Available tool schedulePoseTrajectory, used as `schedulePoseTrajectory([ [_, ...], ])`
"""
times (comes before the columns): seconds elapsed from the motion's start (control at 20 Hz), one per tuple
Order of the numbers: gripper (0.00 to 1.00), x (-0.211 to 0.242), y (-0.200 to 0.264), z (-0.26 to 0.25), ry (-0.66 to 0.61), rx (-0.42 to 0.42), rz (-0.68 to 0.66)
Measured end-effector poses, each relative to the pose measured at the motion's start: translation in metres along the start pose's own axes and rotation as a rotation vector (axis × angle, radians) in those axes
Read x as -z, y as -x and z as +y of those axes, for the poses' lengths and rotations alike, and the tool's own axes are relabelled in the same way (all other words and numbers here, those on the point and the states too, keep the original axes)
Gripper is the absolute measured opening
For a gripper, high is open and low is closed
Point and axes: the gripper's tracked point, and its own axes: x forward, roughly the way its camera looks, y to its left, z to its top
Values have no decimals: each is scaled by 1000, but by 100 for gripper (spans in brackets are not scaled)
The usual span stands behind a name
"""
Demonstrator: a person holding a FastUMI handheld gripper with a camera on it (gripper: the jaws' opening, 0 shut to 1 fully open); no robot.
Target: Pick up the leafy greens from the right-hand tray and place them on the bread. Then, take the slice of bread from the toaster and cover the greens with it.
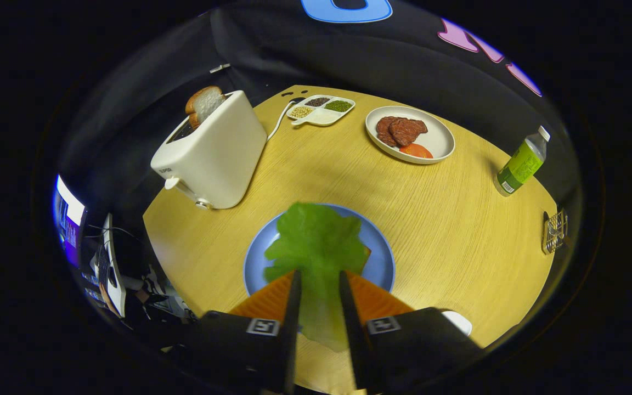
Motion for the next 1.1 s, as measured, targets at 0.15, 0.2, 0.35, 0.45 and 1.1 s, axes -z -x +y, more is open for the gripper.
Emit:
schedulePoseTrajectory([
  [0.15, 69, -4, 4, -5, -18, 7, -19],
  [0.2, 70, -6, 8, -6, -21, 10, -27],
  [0.35, 73, -13, 18, -5, -27, 7, -53],
  [0.45, 73, -25, 27, -1, -35, 0, -85],
  [1.1, 73, -198, 65, 119, 40, -131, -332],
])
